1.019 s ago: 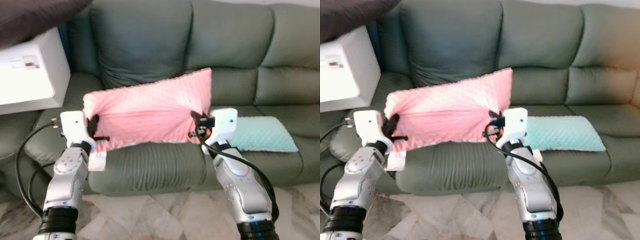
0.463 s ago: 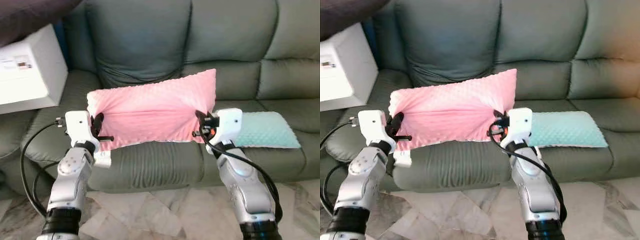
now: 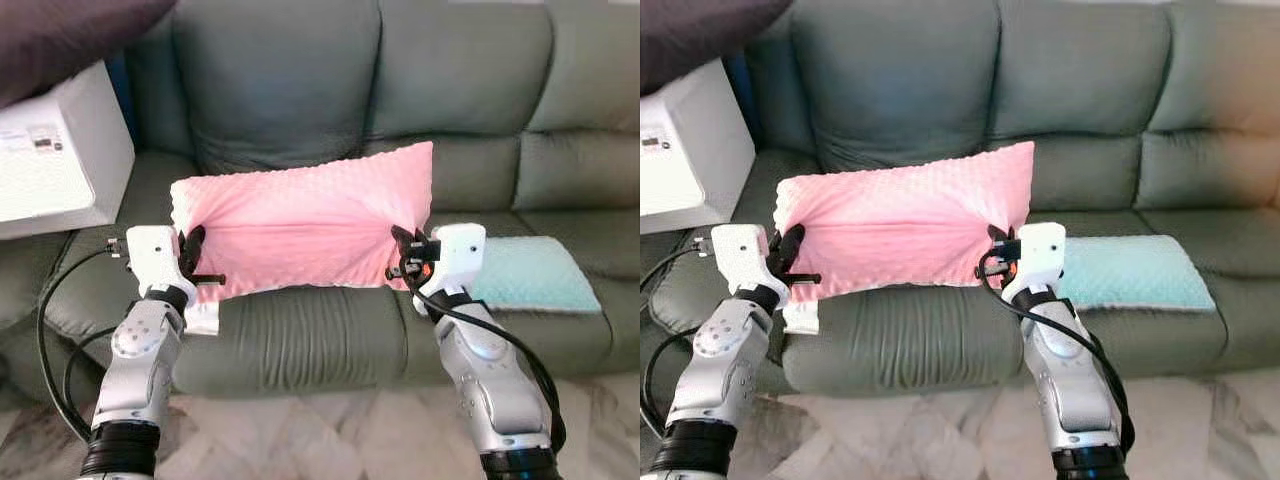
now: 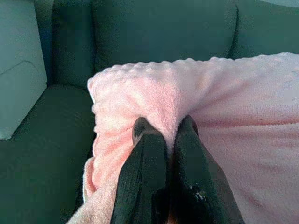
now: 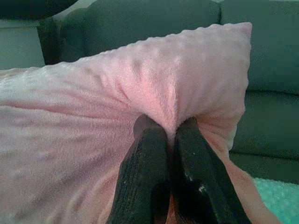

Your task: Move the pillow to the sofa

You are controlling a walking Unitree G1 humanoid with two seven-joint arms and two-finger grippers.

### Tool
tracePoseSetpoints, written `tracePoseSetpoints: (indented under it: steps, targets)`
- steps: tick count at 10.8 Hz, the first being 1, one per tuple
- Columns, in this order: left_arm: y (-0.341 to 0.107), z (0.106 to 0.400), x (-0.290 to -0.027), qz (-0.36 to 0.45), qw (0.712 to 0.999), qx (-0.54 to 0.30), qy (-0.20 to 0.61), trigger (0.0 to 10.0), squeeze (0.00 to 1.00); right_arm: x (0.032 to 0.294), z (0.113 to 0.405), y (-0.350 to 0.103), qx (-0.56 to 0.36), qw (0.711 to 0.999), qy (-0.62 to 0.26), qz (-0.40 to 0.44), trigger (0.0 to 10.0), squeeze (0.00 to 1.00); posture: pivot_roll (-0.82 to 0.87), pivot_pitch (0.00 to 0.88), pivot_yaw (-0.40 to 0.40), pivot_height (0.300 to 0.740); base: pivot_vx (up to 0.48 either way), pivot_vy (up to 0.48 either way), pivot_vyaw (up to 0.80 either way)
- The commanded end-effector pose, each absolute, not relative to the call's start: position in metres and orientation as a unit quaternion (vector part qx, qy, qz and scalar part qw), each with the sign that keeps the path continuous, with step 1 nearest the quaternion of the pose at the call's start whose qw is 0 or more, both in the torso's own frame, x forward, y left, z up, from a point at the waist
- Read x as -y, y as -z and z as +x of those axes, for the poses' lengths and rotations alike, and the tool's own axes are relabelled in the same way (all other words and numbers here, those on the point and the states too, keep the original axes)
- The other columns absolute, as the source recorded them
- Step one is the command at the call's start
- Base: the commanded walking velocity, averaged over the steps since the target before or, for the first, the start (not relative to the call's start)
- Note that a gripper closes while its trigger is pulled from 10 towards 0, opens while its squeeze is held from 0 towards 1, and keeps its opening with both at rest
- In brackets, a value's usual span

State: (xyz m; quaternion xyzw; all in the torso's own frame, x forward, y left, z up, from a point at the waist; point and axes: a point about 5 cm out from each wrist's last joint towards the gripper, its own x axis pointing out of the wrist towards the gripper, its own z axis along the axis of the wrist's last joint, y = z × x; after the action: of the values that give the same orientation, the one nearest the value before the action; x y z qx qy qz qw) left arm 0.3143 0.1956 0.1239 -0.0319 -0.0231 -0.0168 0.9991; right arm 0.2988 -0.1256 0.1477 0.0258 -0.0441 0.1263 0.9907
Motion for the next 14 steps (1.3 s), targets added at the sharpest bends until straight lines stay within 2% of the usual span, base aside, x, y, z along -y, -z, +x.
tracePoseSetpoints:
  steps: [1, 7, 11, 14]
  targets:
    - [-0.128, 0.315, -0.205, -0.026, 0.999, 0.032, 0.003, 10.0, 0.0, 0.135, 0.299, -0.151, 0.056, 0.993, -0.106, 0.022, 10.0, 0.0, -0.09, 0.077, -0.042, 0.74, 0.48, 0.0, 0.0]
    - [-0.126, 0.316, -0.206, -0.026, 0.999, 0.024, -0.003, 10.0, 0.0, 0.136, 0.298, -0.148, 0.05, 0.993, -0.108, 0.021, 10.0, 0.0, -0.09, 0.077, -0.043, 0.74, 0.46, 0.0, 0.0]
    - [-0.119, 0.316, -0.213, -0.004, 1.0, 0.005, -0.029, 10.0, 0.0, 0.136, 0.298, -0.147, 0.048, 0.992, -0.112, 0.023, 10.0, 0.0, -0.09, 0.074, -0.04, 0.74, 0.0, 0.0, 0.0]
    - [-0.105, 0.32, -0.232, 0.063, 0.995, -0.03, -0.073, 10.0, 0.0, 0.134, 0.306, -0.133, 0.014, 0.991, -0.132, 0.036, 10.0, 0.0, -0.09, 0.082, -0.033, 0.74, 0.0, 0.0, 0.0]
